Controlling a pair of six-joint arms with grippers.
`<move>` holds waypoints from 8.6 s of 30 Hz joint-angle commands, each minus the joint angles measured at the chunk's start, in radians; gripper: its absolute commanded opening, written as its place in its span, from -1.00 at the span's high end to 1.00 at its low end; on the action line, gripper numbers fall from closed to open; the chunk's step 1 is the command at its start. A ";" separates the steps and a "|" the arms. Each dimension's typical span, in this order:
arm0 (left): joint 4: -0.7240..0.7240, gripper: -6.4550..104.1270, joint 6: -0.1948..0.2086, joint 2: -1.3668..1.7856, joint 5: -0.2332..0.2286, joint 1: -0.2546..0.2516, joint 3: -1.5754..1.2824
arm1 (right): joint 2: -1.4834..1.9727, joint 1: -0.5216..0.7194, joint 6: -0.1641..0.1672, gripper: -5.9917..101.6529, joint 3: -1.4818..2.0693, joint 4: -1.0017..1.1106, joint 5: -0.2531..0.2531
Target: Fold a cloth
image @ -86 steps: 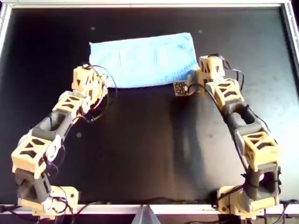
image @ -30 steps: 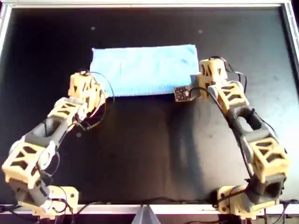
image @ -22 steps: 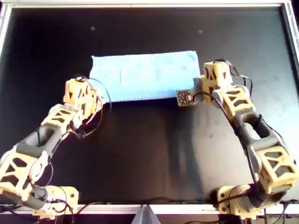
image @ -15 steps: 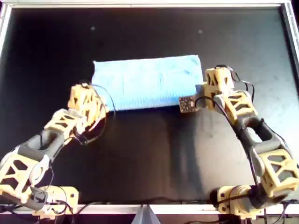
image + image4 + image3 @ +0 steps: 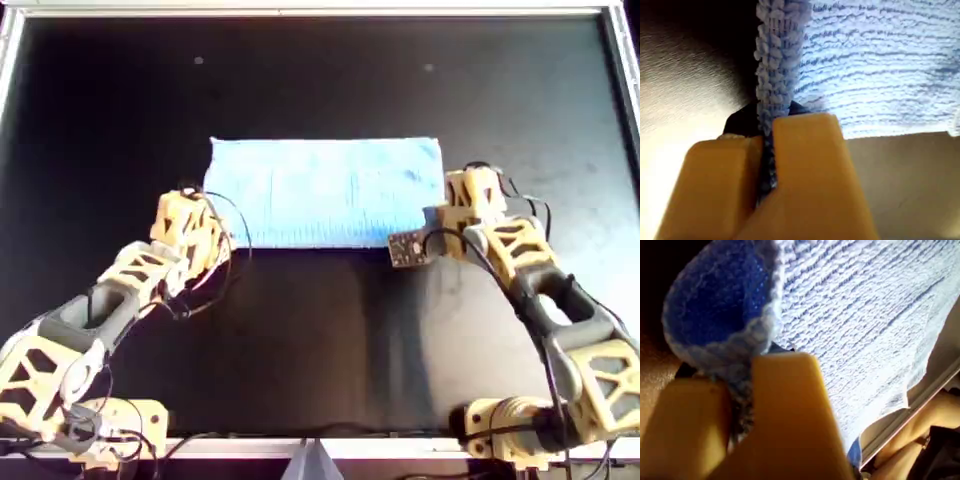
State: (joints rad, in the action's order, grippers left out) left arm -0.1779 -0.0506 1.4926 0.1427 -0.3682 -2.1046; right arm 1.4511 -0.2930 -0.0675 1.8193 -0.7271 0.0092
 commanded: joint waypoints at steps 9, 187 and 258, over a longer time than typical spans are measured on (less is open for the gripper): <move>-0.002 0.89 -0.002 0.204 0.006 -0.018 -0.106 | 0.147 -0.008 -0.002 0.87 0.057 -0.017 -0.006; 0.000 -0.07 0.000 1.615 -0.009 0.268 -0.894 | -0.824 -0.724 -0.003 0.79 -1.218 0.342 0.034; -0.002 -0.07 0.015 1.614 -0.009 0.268 -0.894 | 1.100 0.288 0.000 0.86 0.836 0.683 0.041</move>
State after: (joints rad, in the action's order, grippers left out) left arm -0.1810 -0.0383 3.0956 0.1289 -0.1197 -3.0127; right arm 2.4835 -0.0337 -0.0614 2.6354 -0.2117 0.0460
